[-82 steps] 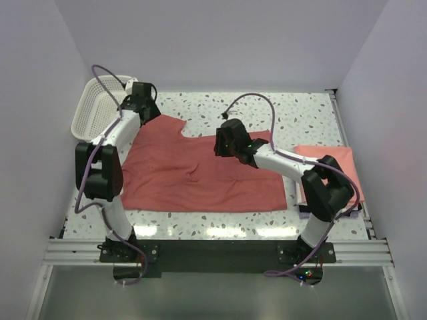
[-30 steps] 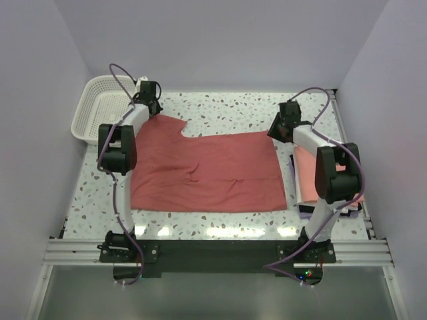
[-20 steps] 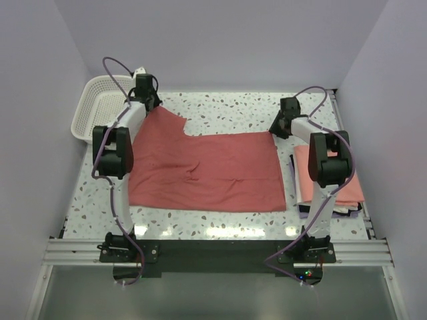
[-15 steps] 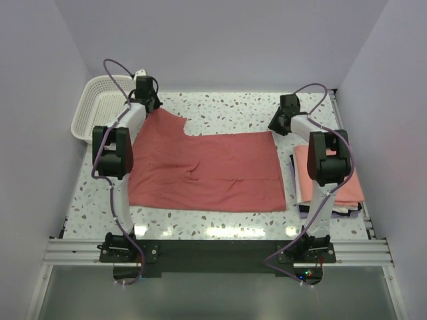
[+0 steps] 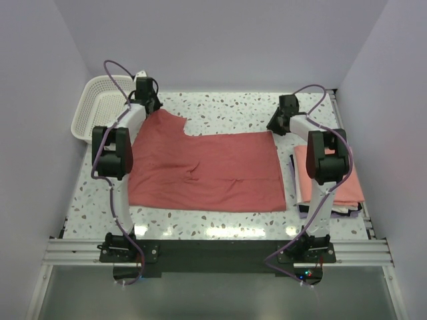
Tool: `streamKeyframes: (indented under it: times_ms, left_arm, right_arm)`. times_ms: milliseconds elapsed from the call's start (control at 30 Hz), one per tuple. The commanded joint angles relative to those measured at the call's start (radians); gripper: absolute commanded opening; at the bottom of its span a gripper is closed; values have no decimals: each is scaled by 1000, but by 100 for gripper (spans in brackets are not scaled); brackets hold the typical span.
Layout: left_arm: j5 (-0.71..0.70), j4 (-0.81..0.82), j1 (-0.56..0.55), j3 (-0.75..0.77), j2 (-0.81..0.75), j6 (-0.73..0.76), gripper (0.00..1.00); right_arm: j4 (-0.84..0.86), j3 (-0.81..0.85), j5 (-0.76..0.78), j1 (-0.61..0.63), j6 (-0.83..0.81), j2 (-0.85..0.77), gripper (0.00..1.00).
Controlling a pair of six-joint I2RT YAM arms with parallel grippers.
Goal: Fold and stack the t-shirts
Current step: Fold the tshirt
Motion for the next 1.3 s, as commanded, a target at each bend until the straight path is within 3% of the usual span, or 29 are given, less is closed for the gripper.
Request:
streamKeyframes:
  times_ms: [0,700,1033,1267]
  left_arm:
    - [16,46,7,-7,-62,-5,0]
    - [23,45,7,-16,-78,-2,0]
    - [25,45,7,-2,-93,10,0]
    - [20,22,7,8,-127,27,0]
  right_arm:
    - [2,33,-2,3,13,29,34]
    - [-53,56,29,18,-19,36,19]
    - [-93,87,58,18,-30,30,0]
    - [-113,70,76,14,-37,-39,0]
